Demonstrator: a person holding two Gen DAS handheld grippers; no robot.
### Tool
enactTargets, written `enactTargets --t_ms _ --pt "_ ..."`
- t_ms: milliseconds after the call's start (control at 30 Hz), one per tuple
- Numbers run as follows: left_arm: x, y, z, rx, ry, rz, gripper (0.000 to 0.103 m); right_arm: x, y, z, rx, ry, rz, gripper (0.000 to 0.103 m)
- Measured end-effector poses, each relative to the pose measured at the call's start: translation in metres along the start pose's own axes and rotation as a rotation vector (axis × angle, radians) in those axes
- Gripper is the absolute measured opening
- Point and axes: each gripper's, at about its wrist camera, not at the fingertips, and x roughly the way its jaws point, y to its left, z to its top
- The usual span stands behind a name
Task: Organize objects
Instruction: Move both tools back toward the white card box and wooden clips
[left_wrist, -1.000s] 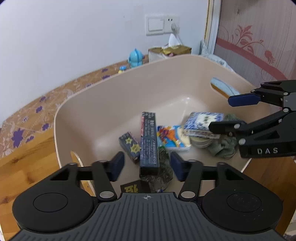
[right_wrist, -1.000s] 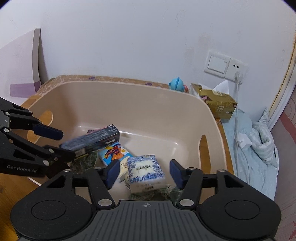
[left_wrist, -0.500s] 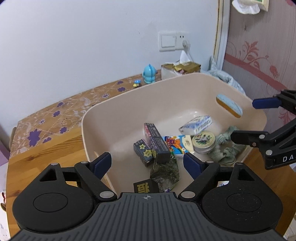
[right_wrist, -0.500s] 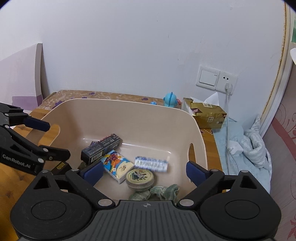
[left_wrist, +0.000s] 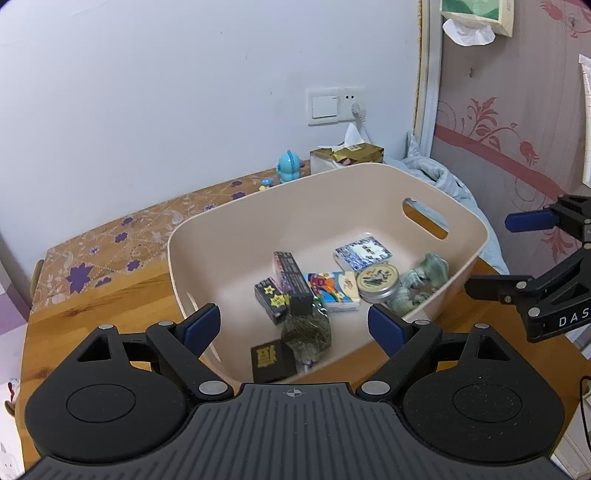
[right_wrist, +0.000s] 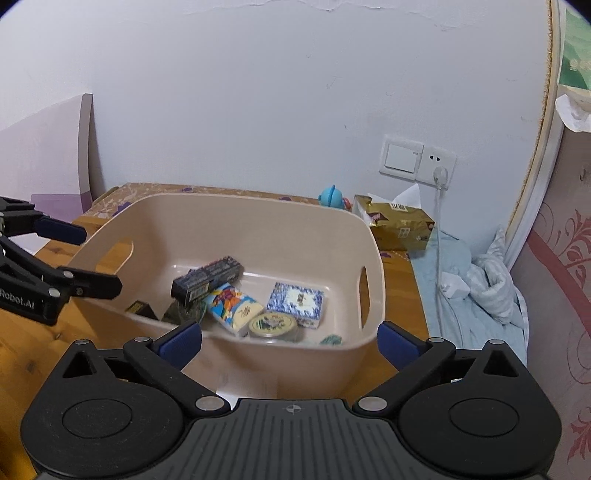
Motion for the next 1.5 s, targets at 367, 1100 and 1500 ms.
enactTargets --t_ms 367,1100,1500 --pt "-0.013 -0.015 -0.026 -0.027 0.006 0.016 0.09 -0.011 -0.009 -0.031 0.011 0.038 0.008 0.103" --pt "0.002 -0.055 -0.085 -0.02 0.09 -0.004 0.092 -0.004 -0.005 -0.077 -0.014 0.137 0.026 0.103" --pt "0.027 -0.065 -0.103 -0.071 0.123 -0.026 0.092 0.009 -0.013 -0.099 -0.004 0.19 0.037 0.103"
